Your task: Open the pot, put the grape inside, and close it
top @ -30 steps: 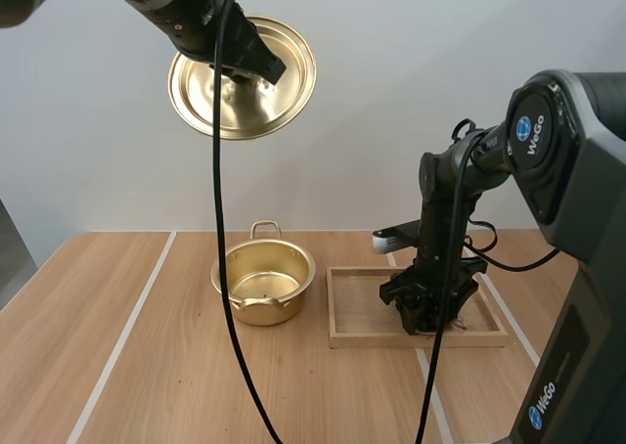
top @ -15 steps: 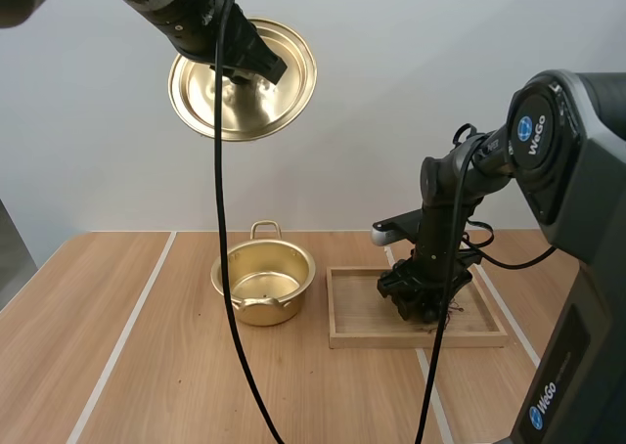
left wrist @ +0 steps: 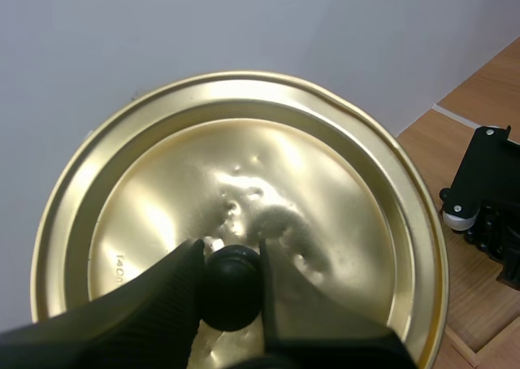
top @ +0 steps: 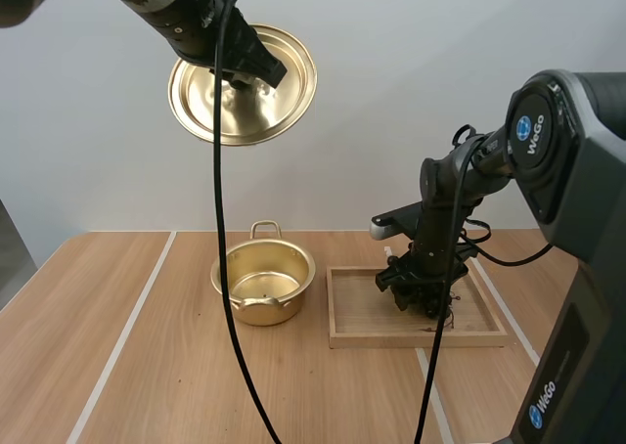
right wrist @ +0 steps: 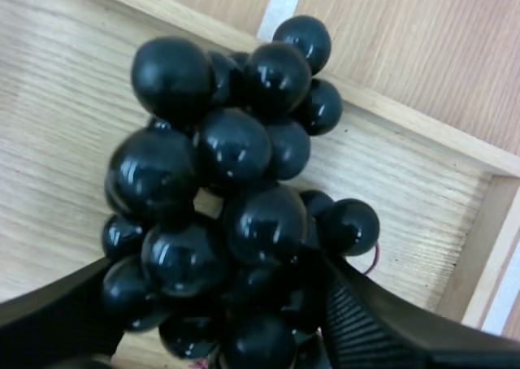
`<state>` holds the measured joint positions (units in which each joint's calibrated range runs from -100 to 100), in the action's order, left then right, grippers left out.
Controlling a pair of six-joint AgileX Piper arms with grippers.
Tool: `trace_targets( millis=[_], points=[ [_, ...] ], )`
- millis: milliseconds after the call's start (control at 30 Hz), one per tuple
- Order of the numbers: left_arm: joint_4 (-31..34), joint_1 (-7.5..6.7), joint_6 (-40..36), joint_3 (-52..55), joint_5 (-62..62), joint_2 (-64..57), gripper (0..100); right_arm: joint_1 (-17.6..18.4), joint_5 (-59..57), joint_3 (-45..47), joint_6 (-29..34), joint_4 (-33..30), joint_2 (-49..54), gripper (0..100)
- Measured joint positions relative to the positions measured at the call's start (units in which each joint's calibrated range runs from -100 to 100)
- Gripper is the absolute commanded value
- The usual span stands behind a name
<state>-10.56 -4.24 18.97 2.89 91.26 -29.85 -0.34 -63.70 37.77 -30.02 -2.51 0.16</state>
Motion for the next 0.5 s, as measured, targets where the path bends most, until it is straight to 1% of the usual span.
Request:
trace_targets(
  millis=[33, 67, 133, 167, 233, 500],
  points=[
    [0.0, 0.0, 0.0, 0.0, 0.0, 0.0, 0, 0.0, 0.27, 0.0, 0.0, 0.0, -0.33, 79],
    [0.0, 0.0, 0.0, 0.0, 0.0, 0.0, 0, 0.0, 0.79, 0.0, 0.14, -0.21, -0.6, 70],
    [0.0, 0.0, 0.0, 0.0, 0.0, 0.0, 0, 0.0, 1.43, -0.16, 0.84, -0.9, -1.09, 49],
    [0.0, 0.0, 0.0, 0.0, 0.0, -0.11, 0, 0.0, 1.61, -0.16, 1.32, -1.02, -1.38, 34],
    [0.0, 0.0, 0.0, 0.0, 0.0, -0.11, 0, 0.0, 2.14, -0.26, 1.78, -1.29, -1.37, 0],
    [0.0, 0.0, 0.0, 0.0, 0.0, -0.25, 0, 0.0, 2.5, -0.26, 2.23, -1.5, -1.37, 0]
  ],
)
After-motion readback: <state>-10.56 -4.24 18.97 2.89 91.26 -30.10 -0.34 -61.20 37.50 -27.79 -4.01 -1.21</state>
